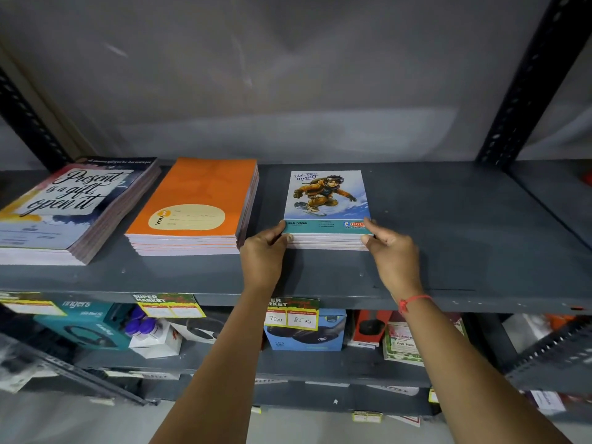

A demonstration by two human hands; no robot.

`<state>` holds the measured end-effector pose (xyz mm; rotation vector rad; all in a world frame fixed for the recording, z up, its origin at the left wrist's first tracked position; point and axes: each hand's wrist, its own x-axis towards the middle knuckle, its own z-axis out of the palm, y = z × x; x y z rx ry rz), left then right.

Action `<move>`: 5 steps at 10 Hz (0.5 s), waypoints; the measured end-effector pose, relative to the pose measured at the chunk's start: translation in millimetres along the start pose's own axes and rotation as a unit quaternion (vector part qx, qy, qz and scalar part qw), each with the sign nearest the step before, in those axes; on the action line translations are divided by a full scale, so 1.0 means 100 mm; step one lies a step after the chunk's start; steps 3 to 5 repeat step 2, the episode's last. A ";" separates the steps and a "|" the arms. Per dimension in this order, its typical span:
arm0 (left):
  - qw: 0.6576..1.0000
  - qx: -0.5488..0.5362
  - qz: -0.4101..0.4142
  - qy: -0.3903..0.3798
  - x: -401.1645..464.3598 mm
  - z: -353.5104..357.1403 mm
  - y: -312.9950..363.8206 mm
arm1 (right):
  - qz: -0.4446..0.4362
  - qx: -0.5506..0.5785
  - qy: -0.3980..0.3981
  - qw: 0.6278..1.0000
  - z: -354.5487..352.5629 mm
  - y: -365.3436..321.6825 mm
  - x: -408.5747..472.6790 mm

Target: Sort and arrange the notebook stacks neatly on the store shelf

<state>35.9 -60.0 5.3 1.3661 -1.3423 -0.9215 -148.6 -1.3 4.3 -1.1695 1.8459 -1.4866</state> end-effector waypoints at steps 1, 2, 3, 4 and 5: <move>1.000 0.016 0.007 -0.010 0.03 -0.01 0.01 | 0.004 0.003 -0.007 1.000 -0.01 0.02 0.04; 0.999 0.043 0.014 -0.030 -0.06 -0.05 0.06 | 0.031 0.029 0.007 0.999 -0.05 -0.01 -0.04; 0.999 0.043 0.014 -0.030 -0.06 -0.05 0.06 | 0.031 0.029 0.007 0.999 -0.05 -0.01 -0.04; 0.999 0.043 0.014 -0.030 -0.06 -0.05 0.06 | 0.031 0.029 0.007 0.999 -0.05 -0.01 -0.04; 0.999 0.043 0.014 -0.030 -0.06 -0.05 0.06 | 0.031 0.029 0.007 0.999 -0.05 -0.01 -0.04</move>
